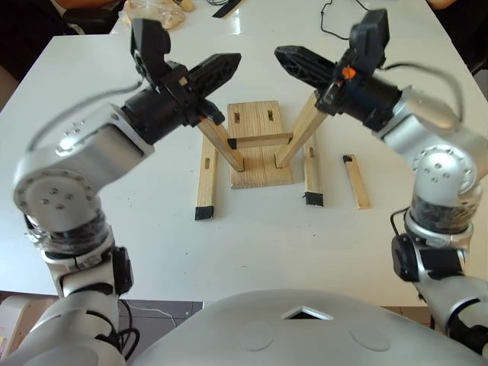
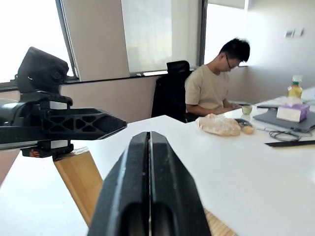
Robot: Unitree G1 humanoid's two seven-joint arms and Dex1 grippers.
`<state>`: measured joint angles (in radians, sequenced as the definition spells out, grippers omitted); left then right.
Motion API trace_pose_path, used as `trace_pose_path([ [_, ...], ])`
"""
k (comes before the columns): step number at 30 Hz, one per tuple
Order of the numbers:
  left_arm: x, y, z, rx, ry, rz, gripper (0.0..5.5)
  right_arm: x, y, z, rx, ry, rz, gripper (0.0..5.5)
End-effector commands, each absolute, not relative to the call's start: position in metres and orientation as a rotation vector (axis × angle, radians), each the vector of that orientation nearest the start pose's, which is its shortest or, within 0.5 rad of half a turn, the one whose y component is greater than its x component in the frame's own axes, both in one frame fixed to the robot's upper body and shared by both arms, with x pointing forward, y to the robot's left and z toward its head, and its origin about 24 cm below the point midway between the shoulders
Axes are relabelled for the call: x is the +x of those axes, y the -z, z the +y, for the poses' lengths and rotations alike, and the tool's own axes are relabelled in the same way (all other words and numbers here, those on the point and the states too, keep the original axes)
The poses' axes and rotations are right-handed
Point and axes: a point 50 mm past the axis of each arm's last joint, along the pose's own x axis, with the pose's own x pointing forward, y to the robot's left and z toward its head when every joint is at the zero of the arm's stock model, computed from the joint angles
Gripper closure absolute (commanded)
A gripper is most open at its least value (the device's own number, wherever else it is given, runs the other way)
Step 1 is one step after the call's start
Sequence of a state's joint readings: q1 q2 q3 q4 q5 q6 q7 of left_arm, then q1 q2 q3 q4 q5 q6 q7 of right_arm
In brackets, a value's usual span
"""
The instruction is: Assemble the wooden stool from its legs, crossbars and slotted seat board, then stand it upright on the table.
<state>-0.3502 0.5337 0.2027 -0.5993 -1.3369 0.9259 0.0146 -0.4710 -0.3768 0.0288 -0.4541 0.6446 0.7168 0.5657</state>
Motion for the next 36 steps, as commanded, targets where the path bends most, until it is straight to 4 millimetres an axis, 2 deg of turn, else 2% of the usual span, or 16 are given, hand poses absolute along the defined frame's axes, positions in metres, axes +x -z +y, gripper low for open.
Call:
trace_pose_path([
  [1, 0.227, -0.158, 0.142, -0.324, 0.768, 0.286, 5.50, 0.256, -0.142, -0.102, 0.029, -1.019, 0.109, 5.49],
  [5, 0.233, -0.185, 0.151, -0.315, 0.753, 0.109, 5.50, 0.260, -0.177, -0.103, 0.139, -1.002, -0.057, 5.49],
  [8, 0.239, -0.220, 0.170, -0.333, 0.662, -0.167, 5.50, 0.263, -0.212, -0.111, 0.286, -0.978, -0.194, 5.49],
  [10, 0.236, -0.237, 0.183, -0.365, 0.651, -0.269, 5.50, 0.266, -0.231, -0.124, 0.361, -0.937, -0.262, 5.49],
  [12, 0.235, -0.241, 0.200, -0.391, 0.634, -0.293, 5.50, 0.276, -0.235, -0.148, 0.342, -0.838, -0.293, 5.49],
  [14, 0.235, -0.234, 0.217, -0.329, 0.599, -0.245, 5.50, 0.289, -0.216, -0.169, 0.204, -0.715, -0.216, 5.49],
  [15, 0.234, -0.221, 0.225, -0.288, 0.589, -0.184, 5.50, 0.295, -0.198, -0.178, 0.105, -0.672, -0.136, 5.49],
  [17, 0.229, -0.180, 0.242, -0.215, 0.555, -0.003, 5.50, 0.299, -0.150, -0.187, -0.059, -0.679, 0.051, 5.49],
  [19, 0.221, -0.134, 0.257, -0.029, 0.516, 0.226, 5.50, 0.290, -0.114, -0.180, -0.146, -0.779, 0.158, 5.49],
  [21, 0.206, -0.106, 0.261, 0.070, 0.564, 0.374, 5.50, 0.278, -0.094, -0.164, -0.146, -0.895, 0.180, 5.49],
  [22, 0.201, -0.102, 0.259, 0.078, 0.608, 0.401, 5.50, 0.273, -0.089, -0.157, -0.139, -0.933, 0.174, 5.49],
  [24, 0.198, -0.107, 0.250, 0.070, 0.704, 0.392, 5.50, 0.269, -0.083, -0.153, -0.126, -0.927, 0.167, 5.49],
  [27, 0.197, -0.114, 0.231, 0.065, 0.849, 0.362, 5.50, 0.272, -0.077, -0.155, -0.150, -0.917, 0.170, 5.49],
  [29, 0.192, -0.113, 0.218, 0.052, 0.905, 0.355, 5.50, 0.277, -0.080, -0.151, -0.172, -0.980, 0.161, 5.49],
  [34, 0.194, -0.097, 0.188, -0.014, 0.988, 0.344, 5.50, 0.286, -0.082, -0.145, -0.218, -1.163, 0.179, 5.49],
  [36, 0.199, -0.087, 0.182, 0.013, 0.952, 0.347, 5.50, 0.290, -0.085, -0.139, -0.253, -1.261, 0.178, 5.49],
])
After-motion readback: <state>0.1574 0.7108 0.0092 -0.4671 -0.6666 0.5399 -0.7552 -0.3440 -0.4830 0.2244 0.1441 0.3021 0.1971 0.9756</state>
